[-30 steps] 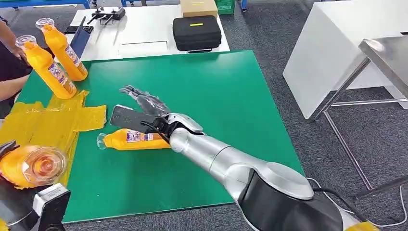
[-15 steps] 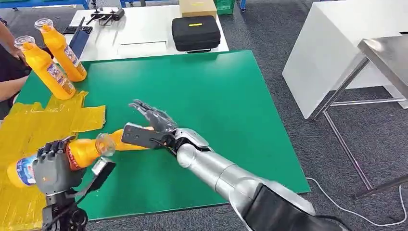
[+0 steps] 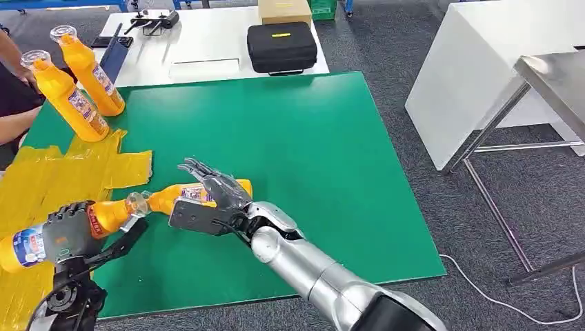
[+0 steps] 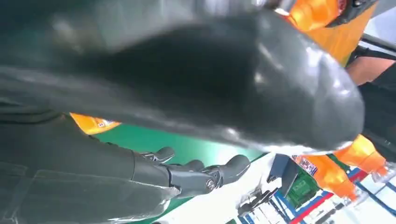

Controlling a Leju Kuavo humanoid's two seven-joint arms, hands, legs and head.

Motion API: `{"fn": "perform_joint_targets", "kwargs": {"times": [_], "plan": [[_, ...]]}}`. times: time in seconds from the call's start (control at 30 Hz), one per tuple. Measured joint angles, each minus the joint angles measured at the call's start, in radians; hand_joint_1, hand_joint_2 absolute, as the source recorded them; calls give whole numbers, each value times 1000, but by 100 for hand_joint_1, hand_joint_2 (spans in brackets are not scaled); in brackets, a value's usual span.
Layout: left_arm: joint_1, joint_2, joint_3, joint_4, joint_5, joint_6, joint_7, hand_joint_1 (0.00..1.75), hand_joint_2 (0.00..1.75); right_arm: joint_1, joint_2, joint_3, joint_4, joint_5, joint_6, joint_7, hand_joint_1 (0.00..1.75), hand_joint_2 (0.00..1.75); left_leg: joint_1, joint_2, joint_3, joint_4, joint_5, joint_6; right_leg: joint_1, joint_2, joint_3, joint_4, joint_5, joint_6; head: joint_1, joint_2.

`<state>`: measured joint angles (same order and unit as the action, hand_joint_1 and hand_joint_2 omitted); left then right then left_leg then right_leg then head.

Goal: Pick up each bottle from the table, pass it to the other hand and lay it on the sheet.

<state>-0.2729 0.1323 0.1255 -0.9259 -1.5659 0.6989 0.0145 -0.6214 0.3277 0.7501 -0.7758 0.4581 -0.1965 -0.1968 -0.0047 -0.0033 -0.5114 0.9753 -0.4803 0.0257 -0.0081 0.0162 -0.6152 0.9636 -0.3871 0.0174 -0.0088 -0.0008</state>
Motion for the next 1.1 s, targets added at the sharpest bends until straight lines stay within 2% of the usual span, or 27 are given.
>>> {"fn": "perform_joint_targets", "kwargs": {"times": [0.03, 0.23, 0.27, 0.57, 0.8, 0.9, 0.93, 1.03, 1.1], "plan": [[-8, 12, -8, 14, 0, 0, 6, 0, 175, 10, 0, -10, -10, 8, 2, 0, 0, 0, 0, 0, 0, 0, 0, 0, 0, 0, 0, 0, 0, 0, 0, 0], [-49, 46, -45, 81, 0, 0, 16, 0, 175, 54, -3, -52, -49, 54, 9, 11, 0, 0, 0, 0, 0, 0, 0, 0, 0, 0, 0, 0, 0, 0, 0, 0], [-54, 49, -50, 87, 0, 0, 17, 0, 0, 59, -3, -59, -50, 62, 10, 13, 0, 0, 0, 0, 0, 0, 0, 0, 0, 0, 0, 0, 0, 0, 0, 0], [-95, 70, -92, 154, 1, 1, 43, 0, 0, 70, -6, -99, -50, 126, 3, 30, 0, 0, 0, 0, 0, 0, 0, 0, 0, 0, 0, 0, 0, 0, 0, 0], [-97, 68, -61, 162, 15, 1, -40, 0, 0, 73, -3, -117, -43, 170, 2, 42, 0, 0, 0, 0, 0, 0, 0, 0, 0, 0, 0, 0, 0, 0, 0, 0], [-87, 61, -2, 147, 102, 1, -162, 0, 0, 72, 6, -123, -32, 202, 0, 50, 0, 0, 0, 0, 0, 0, 0, 0, 0, 0, 0, 0, 0, 0, 0, 0], [-84, 48, 40, 134, 166, 2, -269, 0, 0, 72, 9, -124, -25, 220, -7, 61, 0, 175, 0, 0, 0, 0, 0, 0, 0, 0, 0, 0, 0, 0, 0, 0], [-99, -3, 226, 126, 412, 2, -611, 0, 0, 59, 15, -132, 14, 294, -54, 111, 0, 175, 0, 0, 0, 0, 0, 0, 0, 0, 0, 0, 0, 0, 0, 0], [-110, -28, 282, 126, 718, 0, -689, 0, 0, 37, 19, -139, 55, 352, -90, 152, 0, 175, 0, 1, 1, 0, 0, 0, 0, 0, 0, 0, 0, 0, 0, 0]]}}
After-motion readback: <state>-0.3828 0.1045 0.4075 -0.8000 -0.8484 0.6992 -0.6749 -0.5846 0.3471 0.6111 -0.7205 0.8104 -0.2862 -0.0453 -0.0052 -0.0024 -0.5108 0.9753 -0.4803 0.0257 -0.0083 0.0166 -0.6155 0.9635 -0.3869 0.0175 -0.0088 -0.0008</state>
